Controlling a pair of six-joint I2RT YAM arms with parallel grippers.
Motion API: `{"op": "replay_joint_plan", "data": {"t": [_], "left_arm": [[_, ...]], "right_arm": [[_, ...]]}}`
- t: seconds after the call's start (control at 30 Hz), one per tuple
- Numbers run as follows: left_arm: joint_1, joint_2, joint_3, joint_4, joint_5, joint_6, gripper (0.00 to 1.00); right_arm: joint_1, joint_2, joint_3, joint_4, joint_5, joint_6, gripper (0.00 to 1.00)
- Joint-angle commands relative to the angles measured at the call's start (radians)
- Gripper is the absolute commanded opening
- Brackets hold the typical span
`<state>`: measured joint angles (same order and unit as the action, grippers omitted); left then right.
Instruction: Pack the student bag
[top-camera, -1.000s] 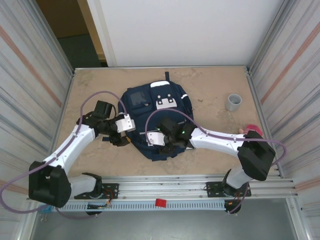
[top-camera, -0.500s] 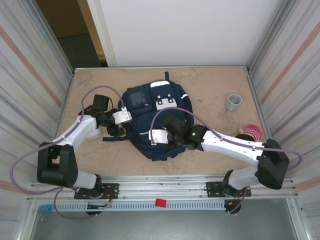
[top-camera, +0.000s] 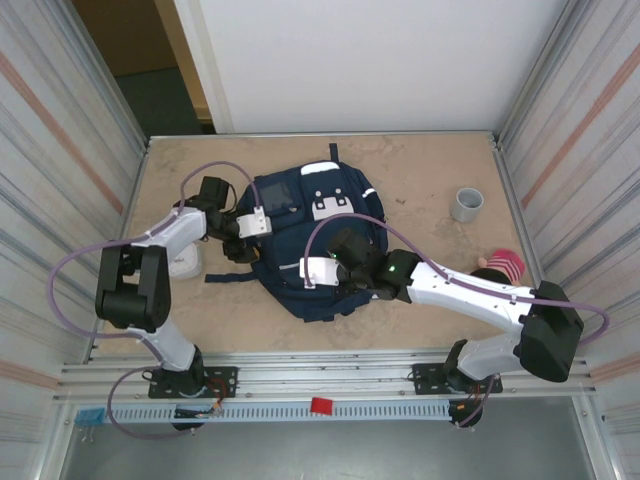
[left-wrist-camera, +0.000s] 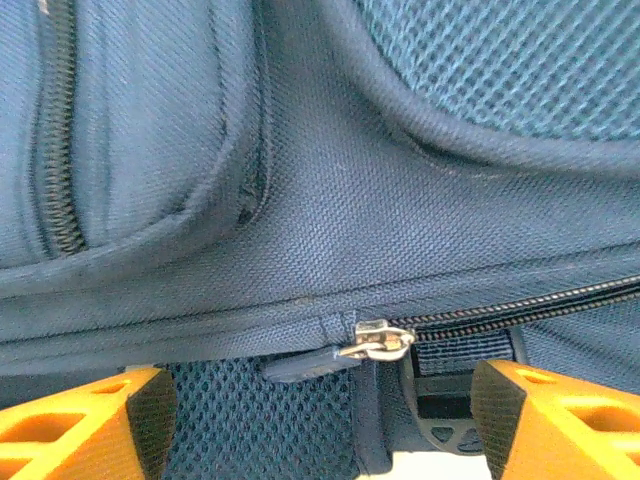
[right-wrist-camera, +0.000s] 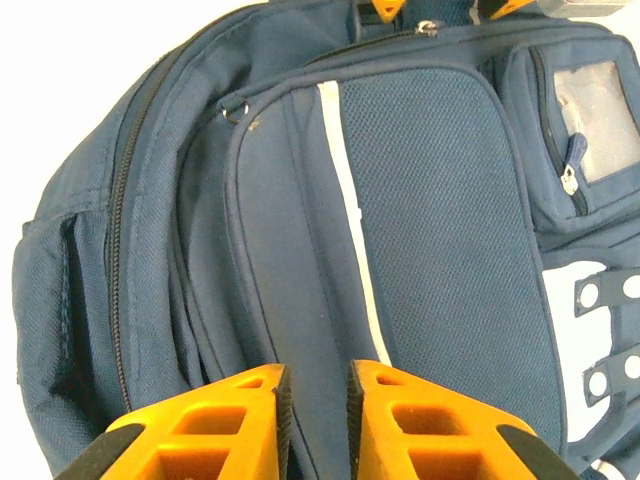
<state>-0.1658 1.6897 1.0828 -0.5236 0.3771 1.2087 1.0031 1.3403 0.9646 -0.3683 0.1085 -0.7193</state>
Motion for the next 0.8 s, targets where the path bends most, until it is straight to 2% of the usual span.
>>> {"op": "replay_joint_plan", "data": {"t": [0.0,0.1,0.2,0.33,0.5,0.6,0.77], "left_arm": [[-0.015,0.04,0.052,-0.075,0.017,0.067,0.78],[-0.016,0.072,0.07,-0.11,0.013,0.073,0.69],[-0.028,0.073,0.063,-0.124,0.039,0.079,0.56],[-0.04,0.07,0.054,-0.15,0.033,0.078,0.32],[-0.042,0.02,0.008,-0.126,0.04,0.052,0.1],[-0.042,-0.033,-0.022,-0.101,0.034,0.032,0.02],[-0.044,-0.129,-0.077,-0.035,0.03,-0.027,0.0]], "right_arm": [[-0.01,0.002,-0.008,-0.012,-0.005,-0.002,0.25],[-0.016,-0.001,-0.01,-0.014,-0.011,0.008,0.25],[-0.026,-0.011,-0.017,-0.01,-0.023,0.016,0.25],[-0.044,-0.032,-0.029,0.005,-0.045,0.041,0.25],[-0.067,-0.089,-0.066,0.056,-0.081,0.136,0.29],[-0.084,-0.129,-0.087,0.084,-0.081,0.294,0.33],[-0.111,-0.194,-0.082,0.063,-0.074,0.818,0.45]]}}
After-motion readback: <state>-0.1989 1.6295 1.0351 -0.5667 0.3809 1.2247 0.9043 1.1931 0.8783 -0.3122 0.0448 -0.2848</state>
